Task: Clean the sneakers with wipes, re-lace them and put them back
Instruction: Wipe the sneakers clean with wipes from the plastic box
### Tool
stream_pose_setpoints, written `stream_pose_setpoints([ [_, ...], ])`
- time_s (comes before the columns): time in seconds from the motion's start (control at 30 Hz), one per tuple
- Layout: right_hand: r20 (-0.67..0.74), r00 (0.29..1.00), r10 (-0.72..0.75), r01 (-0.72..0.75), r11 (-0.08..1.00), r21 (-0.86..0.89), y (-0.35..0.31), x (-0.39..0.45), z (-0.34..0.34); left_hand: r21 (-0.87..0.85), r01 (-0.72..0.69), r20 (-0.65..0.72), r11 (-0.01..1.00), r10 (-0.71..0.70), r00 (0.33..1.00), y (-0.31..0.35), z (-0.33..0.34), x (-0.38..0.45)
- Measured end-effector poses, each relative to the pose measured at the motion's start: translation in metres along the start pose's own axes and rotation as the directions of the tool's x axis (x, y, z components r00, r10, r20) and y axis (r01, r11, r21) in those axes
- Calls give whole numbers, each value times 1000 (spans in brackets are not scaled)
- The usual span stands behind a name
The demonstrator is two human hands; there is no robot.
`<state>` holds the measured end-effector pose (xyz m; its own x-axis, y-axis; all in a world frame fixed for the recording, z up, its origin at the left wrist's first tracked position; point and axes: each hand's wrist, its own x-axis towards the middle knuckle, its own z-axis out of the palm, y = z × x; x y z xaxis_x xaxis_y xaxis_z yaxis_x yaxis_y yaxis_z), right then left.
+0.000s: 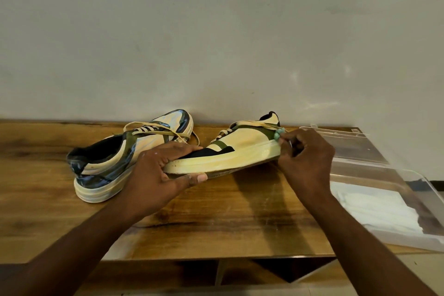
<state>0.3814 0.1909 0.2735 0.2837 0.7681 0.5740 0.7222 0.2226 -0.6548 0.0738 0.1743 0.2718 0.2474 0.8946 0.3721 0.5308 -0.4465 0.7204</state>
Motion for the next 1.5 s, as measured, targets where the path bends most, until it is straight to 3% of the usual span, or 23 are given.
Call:
stream_pose_setpoints([
  [0.1,93,996,2,-9,997,76,-16,-18,12,6,10,-18,1000,-10,1000,0,1,0],
  [0.27,202,966,-160,140,984,111,-39,-36,21,12,31,-35,999,-31,999,2,2,4],
  [0.53,6,995,103,-103,995,5,9,4,-8,23,52,-37,998,-51,998,6,1,14],
  [0.63,58,994,92,-95,995,42,3,-5,-1,79,93,-70,993,-88,994,14,4,18],
  [0.73,79,996,46,-52,995,80,-3,-14,7,257,111,-78,960,-94,992,30,17,25],
  [0.83,111,994,0,-10,996,87,-7,-23,11,462,60,-57,885,-38,998,47,39,31],
  [0.93,150,985,-81,71,995,71,-10,-29,12,558,26,-52,830,3,999,58,57,39],
  [1.23,209,971,-114,108,993,38,-4,-31,-2,653,-50,36,756,35,999,61,74,52],
  [1.5,70,997,14,-14,1000,9,7,-20,-22,645,-154,70,748,142,987,50,59,45],
])
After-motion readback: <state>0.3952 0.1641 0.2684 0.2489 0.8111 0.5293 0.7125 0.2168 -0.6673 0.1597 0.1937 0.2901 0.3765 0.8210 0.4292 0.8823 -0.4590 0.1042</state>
